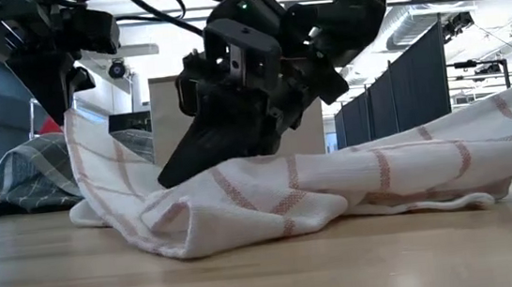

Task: Fold towel
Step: Fold the white patterned towel

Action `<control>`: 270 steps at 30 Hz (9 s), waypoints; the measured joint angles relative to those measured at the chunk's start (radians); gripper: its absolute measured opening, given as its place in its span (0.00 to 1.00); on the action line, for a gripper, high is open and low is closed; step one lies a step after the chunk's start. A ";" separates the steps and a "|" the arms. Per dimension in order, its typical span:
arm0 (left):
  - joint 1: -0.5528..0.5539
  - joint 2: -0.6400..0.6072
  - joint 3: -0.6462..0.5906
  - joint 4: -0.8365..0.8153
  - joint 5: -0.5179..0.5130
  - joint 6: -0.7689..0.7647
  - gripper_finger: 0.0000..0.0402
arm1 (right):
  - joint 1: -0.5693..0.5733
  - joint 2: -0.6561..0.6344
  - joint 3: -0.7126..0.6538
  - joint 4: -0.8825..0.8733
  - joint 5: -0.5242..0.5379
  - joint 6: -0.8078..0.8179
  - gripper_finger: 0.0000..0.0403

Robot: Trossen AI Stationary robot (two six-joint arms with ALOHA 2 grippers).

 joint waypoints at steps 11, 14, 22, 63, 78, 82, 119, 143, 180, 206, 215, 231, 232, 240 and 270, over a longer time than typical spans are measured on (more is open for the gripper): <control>0.000 0.000 0.000 0.000 0.000 -0.008 0.03 | -0.006 0.003 -0.001 0.030 0.012 0.009 0.06; 0.000 0.000 0.000 0.000 -0.007 -0.008 0.03 | -0.018 0.003 -0.001 0.045 0.016 0.052 0.02; 0.001 0.000 0.000 -0.083 -0.094 -0.115 0.03 | -0.042 -0.120 -0.004 -0.127 -0.014 0.013 0.00; -0.159 -0.718 0.000 1.136 -0.363 0.488 0.03 | 0.134 -0.960 0.050 0.073 0.873 -0.563 0.00; -0.158 -0.719 0.038 1.272 -0.684 0.687 0.03 | 0.005 -0.961 0.346 -0.157 0.896 -0.660 0.00; -0.158 -0.720 0.093 1.275 -0.593 0.666 0.03 | 0.004 -0.961 0.391 -0.165 0.821 -0.645 0.00; -0.530 -0.229 0.681 0.924 0.025 0.620 0.03 | 0.652 -0.482 1.059 -0.455 0.829 -0.851 0.00; -0.842 -0.117 0.877 0.911 -0.456 0.960 0.03 | 0.810 -0.516 1.045 -0.318 1.119 -1.362 0.00; -1.286 -0.006 0.877 1.038 -0.641 1.396 0.03 | 0.826 -0.513 1.044 -0.291 0.855 -1.191 0.00; -0.943 -0.298 0.669 0.300 -1.193 0.564 0.03 | 0.487 -0.514 0.968 -1.809 1.646 0.429 0.00; -0.818 -0.505 0.489 0.188 -1.223 0.455 0.03 | 0.312 -0.531 0.929 -1.819 1.544 0.246 0.00; -0.807 -0.543 0.388 0.735 -0.819 0.745 0.03 | 0.350 -0.540 0.961 -1.229 1.469 -0.295 0.00; -0.807 -0.536 0.388 0.821 -0.747 0.810 0.03 | 0.366 -0.542 0.971 -1.142 1.441 -0.377 0.00; -0.807 -0.513 0.390 1.094 -0.318 0.899 0.03 | 0.517 -0.543 1.008 -0.690 1.131 -0.674 0.00; -0.996 -0.126 0.953 0.638 -0.996 1.161 0.03 | 0.780 -0.549 1.008 -0.341 1.938 -1.243 0.00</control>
